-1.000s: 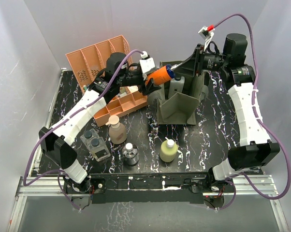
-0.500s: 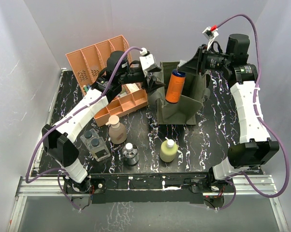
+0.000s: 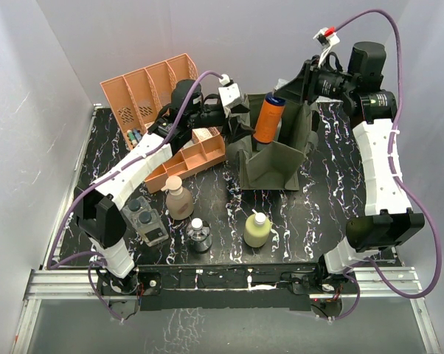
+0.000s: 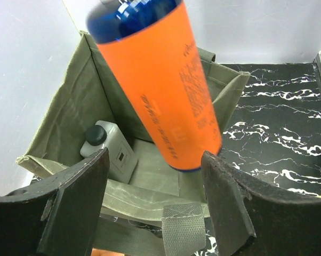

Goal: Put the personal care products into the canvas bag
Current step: Adjust the care product in the canvas bag.

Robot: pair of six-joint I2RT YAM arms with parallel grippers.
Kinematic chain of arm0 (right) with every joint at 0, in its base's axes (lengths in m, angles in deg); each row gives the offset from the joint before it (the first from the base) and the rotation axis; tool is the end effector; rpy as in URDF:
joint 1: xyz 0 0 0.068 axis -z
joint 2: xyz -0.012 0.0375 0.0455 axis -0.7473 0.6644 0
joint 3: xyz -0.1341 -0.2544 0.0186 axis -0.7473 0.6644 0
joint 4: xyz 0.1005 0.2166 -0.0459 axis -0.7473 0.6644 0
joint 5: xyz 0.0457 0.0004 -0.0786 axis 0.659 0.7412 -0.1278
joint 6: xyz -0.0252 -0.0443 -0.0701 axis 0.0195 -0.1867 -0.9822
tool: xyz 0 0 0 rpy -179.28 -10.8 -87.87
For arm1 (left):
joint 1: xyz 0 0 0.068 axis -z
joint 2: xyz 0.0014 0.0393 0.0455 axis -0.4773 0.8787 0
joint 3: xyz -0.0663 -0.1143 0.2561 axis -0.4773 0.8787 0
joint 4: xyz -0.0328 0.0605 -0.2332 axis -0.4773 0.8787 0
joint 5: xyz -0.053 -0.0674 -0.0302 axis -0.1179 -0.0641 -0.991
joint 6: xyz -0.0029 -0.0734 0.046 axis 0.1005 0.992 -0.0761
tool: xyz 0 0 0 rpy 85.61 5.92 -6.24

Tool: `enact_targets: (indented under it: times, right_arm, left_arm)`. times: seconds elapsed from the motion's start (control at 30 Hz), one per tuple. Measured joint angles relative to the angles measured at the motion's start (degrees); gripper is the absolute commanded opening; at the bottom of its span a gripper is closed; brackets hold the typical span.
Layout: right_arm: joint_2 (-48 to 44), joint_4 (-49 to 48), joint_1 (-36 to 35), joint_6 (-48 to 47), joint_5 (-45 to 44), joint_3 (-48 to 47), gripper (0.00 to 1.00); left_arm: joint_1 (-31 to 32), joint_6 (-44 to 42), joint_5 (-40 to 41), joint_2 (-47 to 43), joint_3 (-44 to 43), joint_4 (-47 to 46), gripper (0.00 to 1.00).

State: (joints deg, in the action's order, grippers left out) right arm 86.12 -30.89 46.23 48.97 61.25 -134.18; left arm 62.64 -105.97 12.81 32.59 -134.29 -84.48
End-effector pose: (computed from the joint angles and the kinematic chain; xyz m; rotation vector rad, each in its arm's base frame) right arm 0.3179 0.0733 0.4949 -0.5811 1.7741 0.9644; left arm 0.3197 -0.2795 0.4339 1.1913 1.1474 -0.8284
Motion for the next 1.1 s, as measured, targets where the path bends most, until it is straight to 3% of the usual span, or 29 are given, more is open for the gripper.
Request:
enact_targets:
  times: [0.43,0.73,1.1]
  right_arm:
    - [2.05,-1.64,0.02,-2.27,-7.32,-2.71,0.08]
    - [2.03,-8.41,-0.13,-8.04,-11.5,8.26,0.08]
    - [2.03,-16.65,-3.21,-14.88,-13.88,20.35,0.08]
  left_arm:
    - [0.96,-5.77,0.22,-1.33,1.05,9.03,0.7]
    - [6.51,-10.71,-0.39,-1.4,1.03,16.9,0.71]
    - [6.84,-11.04,0.76,2.16,0.13,18.82,0.67]
